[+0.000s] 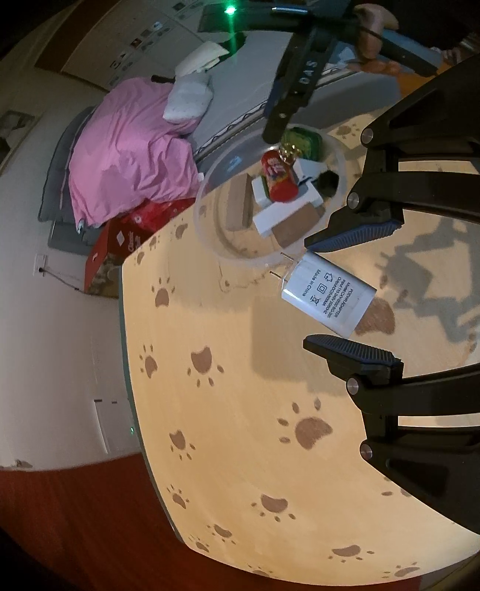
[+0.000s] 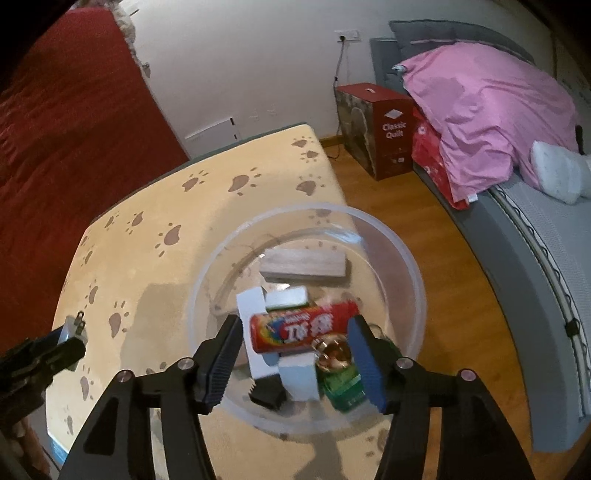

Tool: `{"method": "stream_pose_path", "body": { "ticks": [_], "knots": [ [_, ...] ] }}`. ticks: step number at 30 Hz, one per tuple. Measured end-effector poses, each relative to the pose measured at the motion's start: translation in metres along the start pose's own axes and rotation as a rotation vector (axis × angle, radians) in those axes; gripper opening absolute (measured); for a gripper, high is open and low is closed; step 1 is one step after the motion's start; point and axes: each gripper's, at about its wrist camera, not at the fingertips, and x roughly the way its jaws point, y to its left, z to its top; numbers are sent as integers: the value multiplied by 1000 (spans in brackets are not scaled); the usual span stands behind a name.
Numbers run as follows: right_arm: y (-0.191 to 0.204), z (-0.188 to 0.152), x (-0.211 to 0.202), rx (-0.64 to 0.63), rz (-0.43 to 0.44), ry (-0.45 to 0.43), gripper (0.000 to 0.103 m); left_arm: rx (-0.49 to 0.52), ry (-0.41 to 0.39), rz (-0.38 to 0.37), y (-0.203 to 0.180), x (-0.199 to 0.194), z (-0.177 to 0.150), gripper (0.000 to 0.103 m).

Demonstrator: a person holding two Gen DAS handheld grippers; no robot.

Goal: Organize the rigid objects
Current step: 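Carry the gold ring into the bowl and open the right tool, then lower the white charger into the bowl and open the left tool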

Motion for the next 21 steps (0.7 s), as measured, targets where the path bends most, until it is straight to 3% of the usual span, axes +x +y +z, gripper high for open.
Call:
{"method": "stream_pose_path", "body": {
  "ticks": [8,17,21],
  "knots": [
    [-23,-20,-14,55,-46,17,83,68,13,-56,-35,19,18,48],
    [-35,-33,-25,82,-59,31,87,119,49,-102,-69,55,34,48],
    [-38,-36,-28,84,-64,35,91,128,59,-104,-78,70,42,55]
  ]
}}
